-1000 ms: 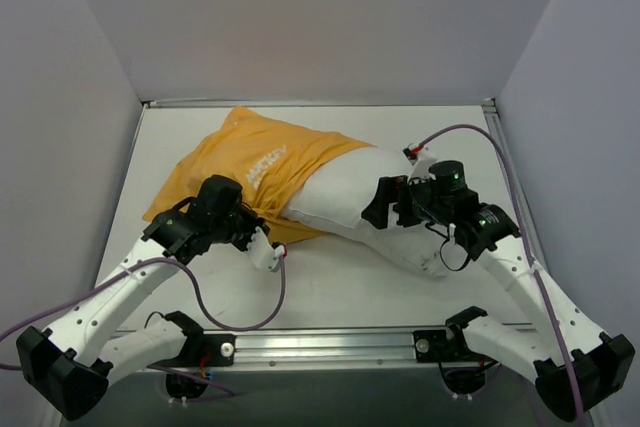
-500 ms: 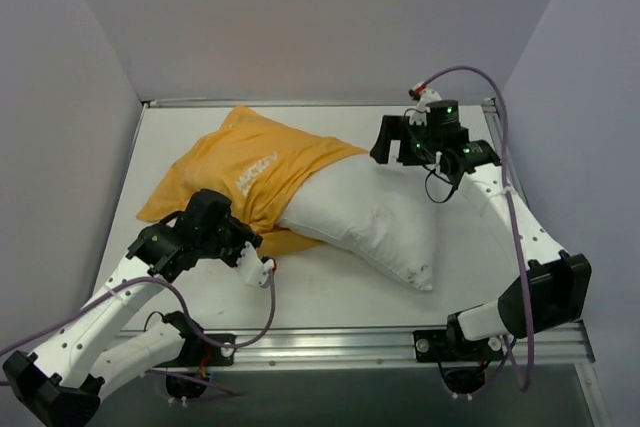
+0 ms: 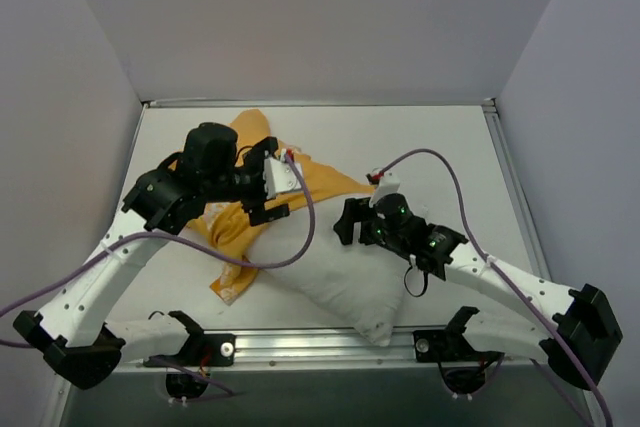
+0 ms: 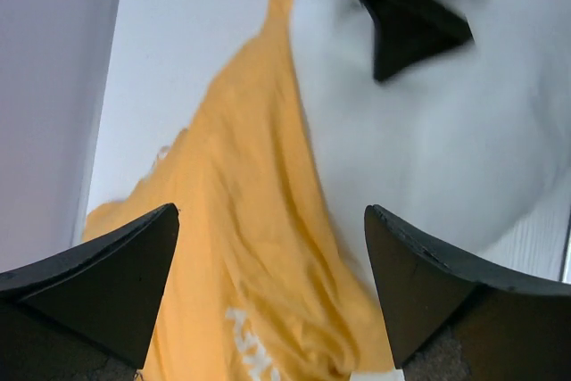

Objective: Remove the pillowcase from the pillow

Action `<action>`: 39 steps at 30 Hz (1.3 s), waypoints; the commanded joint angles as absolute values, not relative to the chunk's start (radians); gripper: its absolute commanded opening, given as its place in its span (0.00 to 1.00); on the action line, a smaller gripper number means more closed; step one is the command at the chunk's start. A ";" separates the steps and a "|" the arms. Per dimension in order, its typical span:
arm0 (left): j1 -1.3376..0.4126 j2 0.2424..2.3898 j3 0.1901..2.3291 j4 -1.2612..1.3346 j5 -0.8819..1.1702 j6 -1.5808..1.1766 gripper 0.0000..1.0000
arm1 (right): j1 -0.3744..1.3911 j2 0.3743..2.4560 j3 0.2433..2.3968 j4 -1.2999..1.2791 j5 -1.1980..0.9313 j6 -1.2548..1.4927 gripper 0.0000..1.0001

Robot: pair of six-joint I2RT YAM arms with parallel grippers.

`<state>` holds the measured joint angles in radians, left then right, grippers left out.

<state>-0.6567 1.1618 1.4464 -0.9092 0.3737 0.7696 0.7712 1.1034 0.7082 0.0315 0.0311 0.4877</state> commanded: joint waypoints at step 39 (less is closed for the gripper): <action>-0.767 1.747 1.689 -0.851 0.009 0.670 0.41 | 1.046 0.956 0.410 0.175 0.091 0.729 0.77</action>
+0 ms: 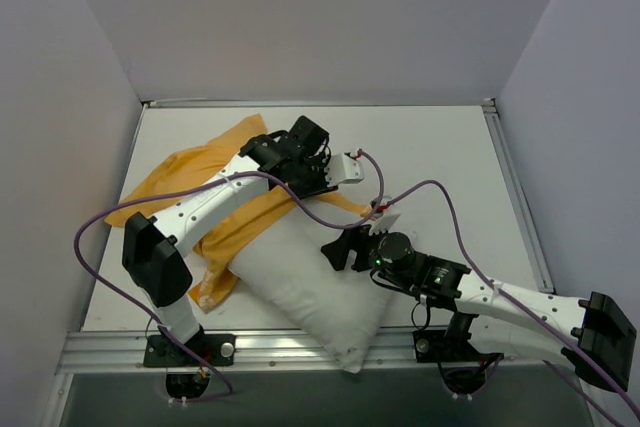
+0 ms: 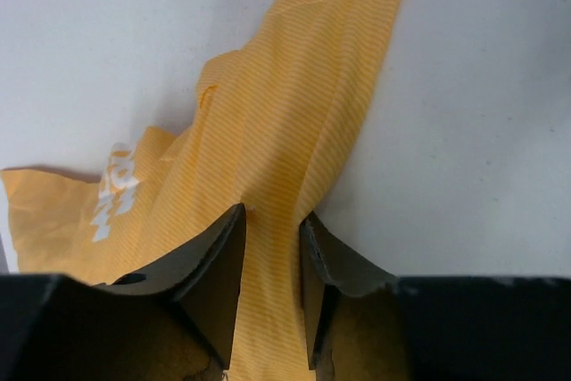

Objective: Remove the pillowcase from the pillow

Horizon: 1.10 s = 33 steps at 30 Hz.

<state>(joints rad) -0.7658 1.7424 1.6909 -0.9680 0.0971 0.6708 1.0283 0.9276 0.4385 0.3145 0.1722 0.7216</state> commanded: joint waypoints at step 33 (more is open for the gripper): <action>-0.719 1.535 1.759 -0.724 0.009 0.302 0.02 | 0.482 1.216 1.005 -0.014 -0.677 0.252 1.00</action>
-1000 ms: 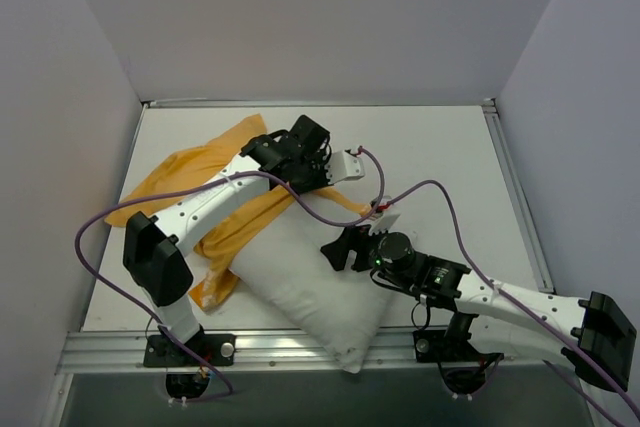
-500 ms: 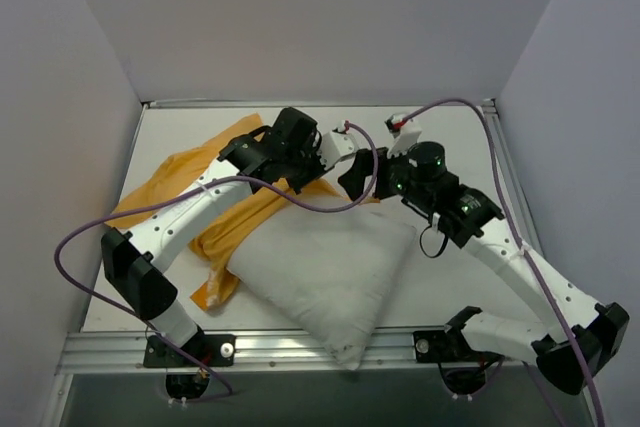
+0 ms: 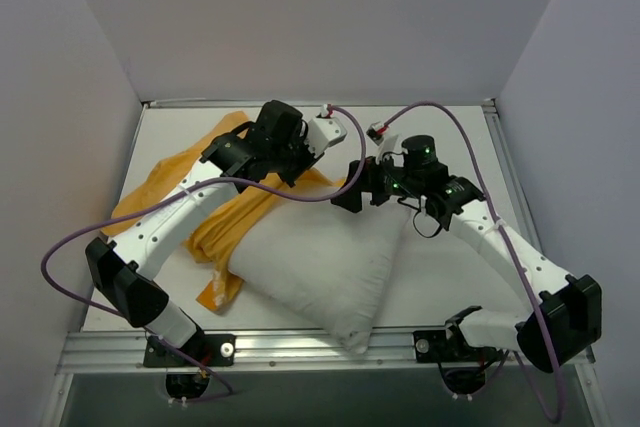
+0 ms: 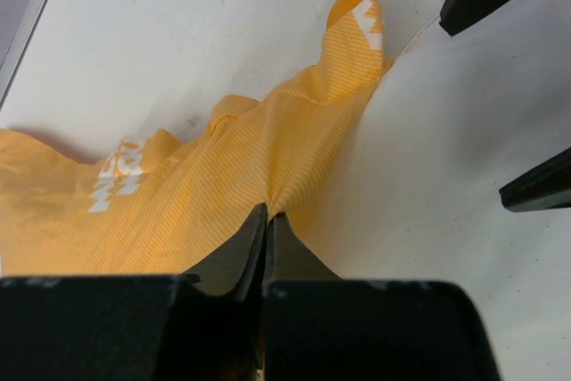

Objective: Remove the pillowcase from the pillow

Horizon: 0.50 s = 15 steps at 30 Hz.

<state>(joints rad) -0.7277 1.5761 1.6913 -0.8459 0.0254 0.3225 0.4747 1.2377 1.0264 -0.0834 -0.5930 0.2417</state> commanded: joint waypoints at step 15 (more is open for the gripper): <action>-0.709 1.558 1.756 -0.704 0.037 0.259 0.02 | 0.739 1.526 0.942 0.044 -0.202 0.190 0.80</action>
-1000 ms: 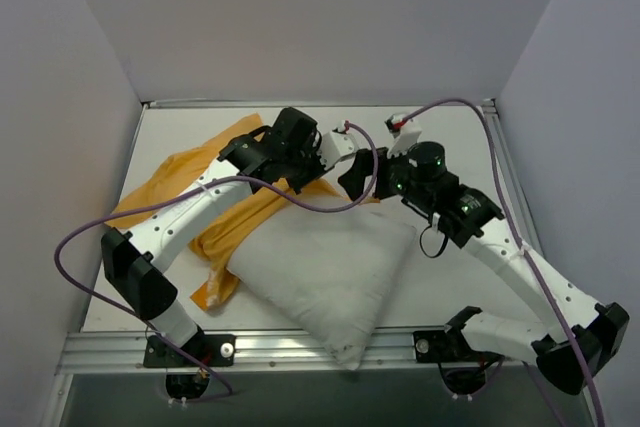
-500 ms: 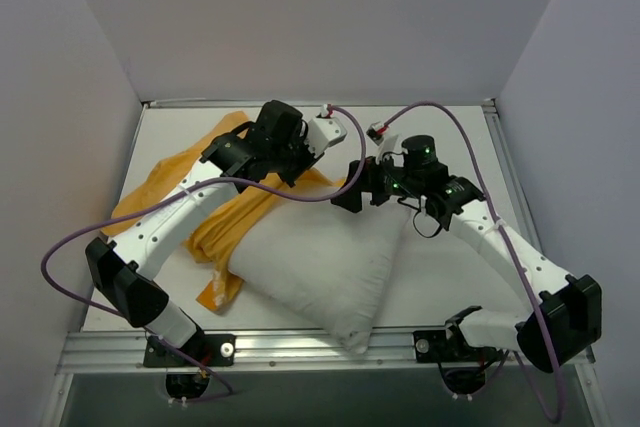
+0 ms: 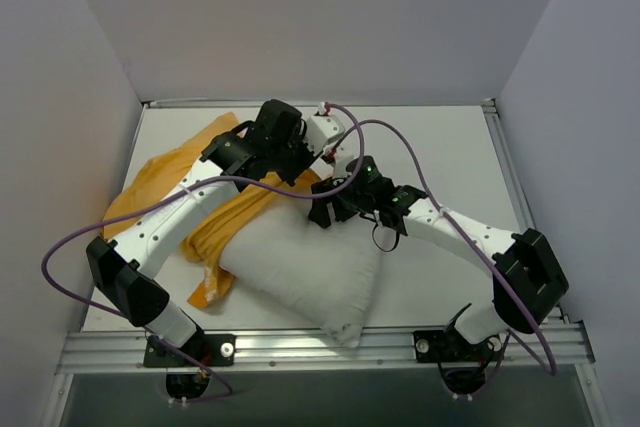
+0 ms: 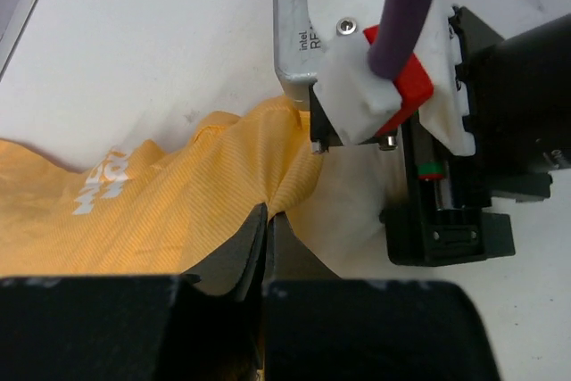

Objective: Remove the pillowcase from the pillow

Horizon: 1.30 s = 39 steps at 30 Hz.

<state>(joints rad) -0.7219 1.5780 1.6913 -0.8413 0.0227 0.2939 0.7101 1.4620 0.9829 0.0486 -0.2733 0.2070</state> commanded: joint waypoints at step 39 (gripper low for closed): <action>-0.206 1.723 1.620 -0.451 -0.045 0.786 0.02 | 0.249 1.060 0.891 -0.264 -0.083 0.232 0.00</action>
